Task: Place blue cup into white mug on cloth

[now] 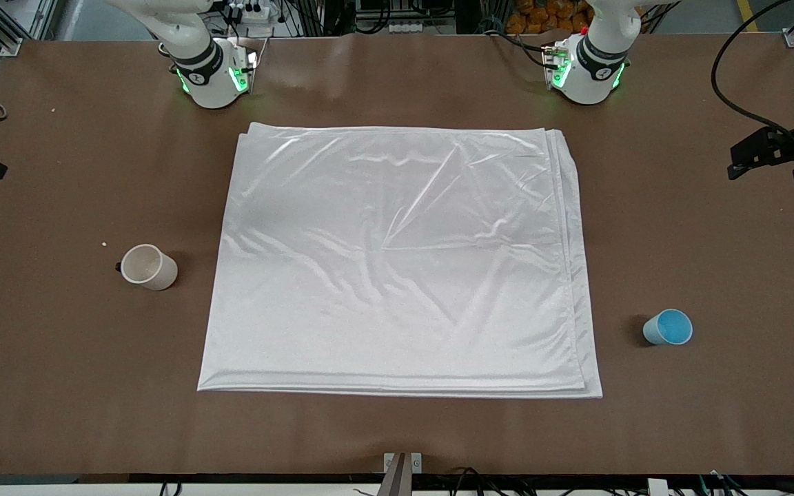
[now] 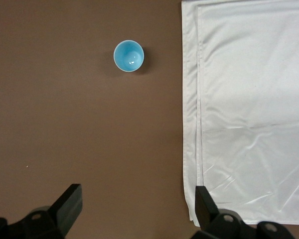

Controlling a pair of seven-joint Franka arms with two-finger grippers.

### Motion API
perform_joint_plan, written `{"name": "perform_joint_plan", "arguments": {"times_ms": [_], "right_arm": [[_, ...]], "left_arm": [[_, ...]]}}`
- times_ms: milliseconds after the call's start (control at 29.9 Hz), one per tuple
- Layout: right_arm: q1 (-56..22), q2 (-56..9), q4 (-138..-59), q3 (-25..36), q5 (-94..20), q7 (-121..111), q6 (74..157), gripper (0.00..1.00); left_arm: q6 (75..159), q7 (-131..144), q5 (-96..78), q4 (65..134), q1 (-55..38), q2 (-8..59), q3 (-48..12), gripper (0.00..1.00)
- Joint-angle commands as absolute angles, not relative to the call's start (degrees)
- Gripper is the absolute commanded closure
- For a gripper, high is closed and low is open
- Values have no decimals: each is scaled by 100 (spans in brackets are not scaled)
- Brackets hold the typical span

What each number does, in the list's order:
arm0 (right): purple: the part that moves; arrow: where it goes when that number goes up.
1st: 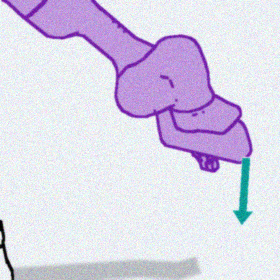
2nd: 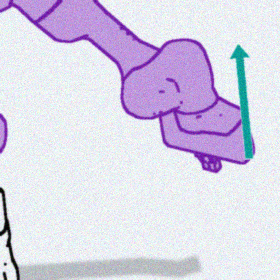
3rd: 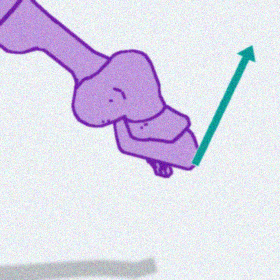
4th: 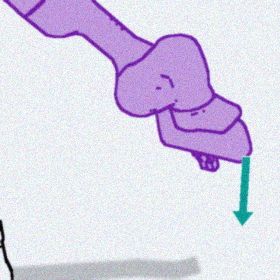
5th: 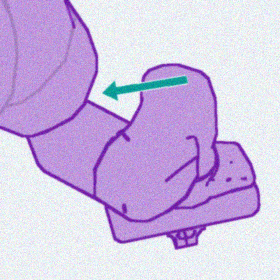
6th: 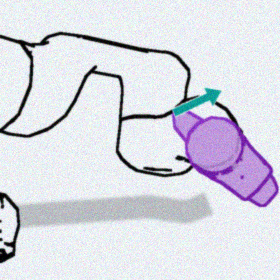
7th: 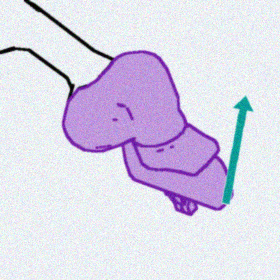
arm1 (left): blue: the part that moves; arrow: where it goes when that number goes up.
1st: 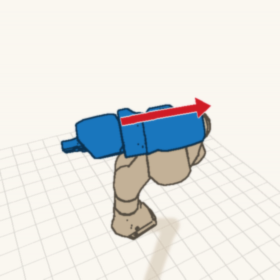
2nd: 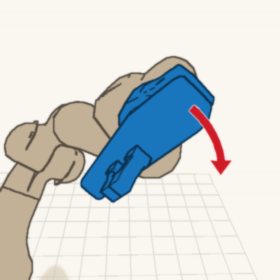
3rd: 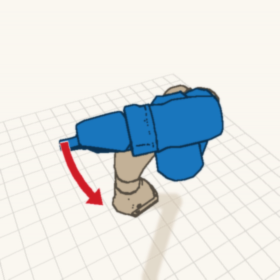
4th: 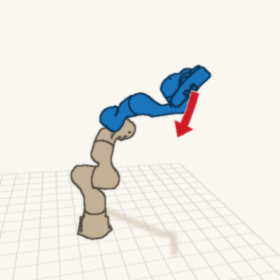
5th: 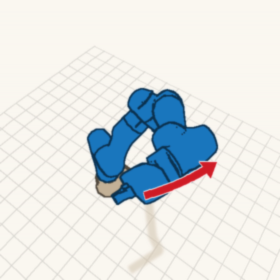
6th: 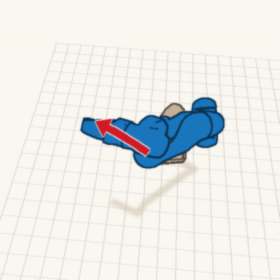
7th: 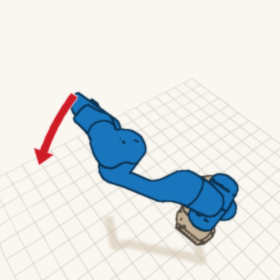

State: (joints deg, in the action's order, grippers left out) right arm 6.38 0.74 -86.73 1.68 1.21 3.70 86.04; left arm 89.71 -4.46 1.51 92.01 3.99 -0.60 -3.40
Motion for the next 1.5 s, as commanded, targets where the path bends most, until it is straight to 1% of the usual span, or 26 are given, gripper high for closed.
{"name": "perform_joint_plan", "arguments": {"times_ms": [0, 234, 601, 735, 902, 1002, 1102, 1236, 1470], "right_arm": [[712, 220, -9017, 132, 97, 316, 8868, 0], [712, 228, -9395, 141, 97, -25, 9192, 0], [826, 185, -9896, 149, 88, -1106, 9808, 0], [923, 167, -10133, 149, 88, -1826, 10151, 0], [1046, 141, -10476, 149, 88, -2644, 10651, 0], [1116, 132, -10678, 149, 88, -3180, 11003, 0], [1204, 79, -10836, 149, 88, -3777, 11249, 0], [1309, -44, -10968, 149, 70, -4594, 11522, 0], [1547, -456, -10986, 149, -351, -5992, 11715, 0]], "left_arm": [[8851, -351, 114, 8755, 439, 649, -325, 0], [9131, -746, 70, 8464, 1002, 1309, -343, 0], [9940, -1134, 132, 8446, 1178, 1942, -325, 0], [10168, -1134, 333, 8446, 1169, 2188, -325, 0], [10642, -1108, 641, 8438, 1108, 2636, -325, 0], [10915, -1134, 633, 8429, 1169, 2794, -334, 0], [11153, -1116, 650, 8429, 1169, 2961, -325, 0], [11267, -1116, 659, 8429, 1178, 3137, -325, 0], [11338, -1099, 650, 8429, 1169, 3313, -325, 0]]}}
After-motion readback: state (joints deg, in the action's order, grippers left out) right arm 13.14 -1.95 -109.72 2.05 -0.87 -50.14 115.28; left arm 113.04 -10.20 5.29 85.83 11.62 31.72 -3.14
